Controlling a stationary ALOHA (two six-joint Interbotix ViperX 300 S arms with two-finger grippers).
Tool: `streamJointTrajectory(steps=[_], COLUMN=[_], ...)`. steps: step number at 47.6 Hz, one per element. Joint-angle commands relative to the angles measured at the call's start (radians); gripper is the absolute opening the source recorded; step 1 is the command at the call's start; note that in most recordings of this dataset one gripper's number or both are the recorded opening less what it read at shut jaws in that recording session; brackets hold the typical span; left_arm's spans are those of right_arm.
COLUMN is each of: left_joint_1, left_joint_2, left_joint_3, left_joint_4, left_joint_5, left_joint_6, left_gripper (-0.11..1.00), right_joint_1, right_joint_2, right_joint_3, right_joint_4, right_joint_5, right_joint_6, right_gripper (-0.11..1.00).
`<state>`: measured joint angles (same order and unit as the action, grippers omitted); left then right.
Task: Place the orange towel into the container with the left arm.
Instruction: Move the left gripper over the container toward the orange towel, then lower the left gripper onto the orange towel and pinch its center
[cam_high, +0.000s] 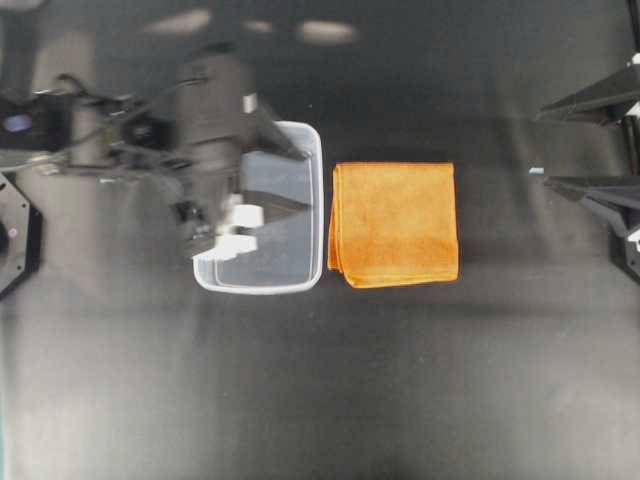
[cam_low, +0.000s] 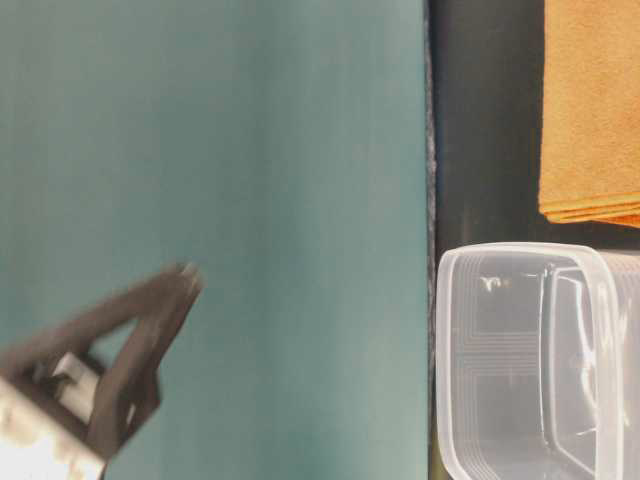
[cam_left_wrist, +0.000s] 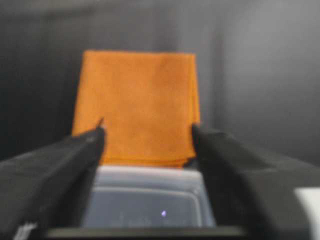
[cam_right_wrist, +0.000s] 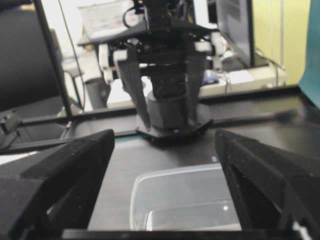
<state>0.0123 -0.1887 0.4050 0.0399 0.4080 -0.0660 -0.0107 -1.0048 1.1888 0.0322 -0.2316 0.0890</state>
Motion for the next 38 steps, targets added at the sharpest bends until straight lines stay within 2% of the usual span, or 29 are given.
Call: streamJointTrajectory(steps=[1,5,12,22,31,38], left_joint_1=[0.008,0.006,0.005,-0.009,-0.006,-0.008], left_joint_2=[0.078,0.167,0.327,0.546,0.650,0.727], left_joint_3=[-0.110,-0.190,-0.341,-0.551,-0.621,-0.644], left_joint_4=[0.003,0.005,0.005,0.005,0.005,0.005], left_joint_5=[0.057,0.110,0.206,0.403,0.459,0.460], left_joint_6=[0.002,0.009,0.037,0.123,0.196,0.216], left_gripper=[0.81,0.90,0.89,0.89,0.89,0.89], right_joint_1=[-0.005,-0.009,-0.012,-0.012,-0.012,-0.012], right_joint_2=[-0.017,-0.049,-0.120,-0.187,-0.193,-0.190], right_joint_3=[-0.008,-0.011,-0.012,-0.014,-0.012,-0.011], right_joint_4=[0.005,0.003,0.002,0.002,0.002,0.002], right_joint_5=[0.029,0.071,0.143,0.225,0.261,0.261], right_joint_6=[0.000,0.000,0.000,0.003,0.003,0.005], right_gripper=[0.77,0.76,0.76,0.76,0.76,0.76])
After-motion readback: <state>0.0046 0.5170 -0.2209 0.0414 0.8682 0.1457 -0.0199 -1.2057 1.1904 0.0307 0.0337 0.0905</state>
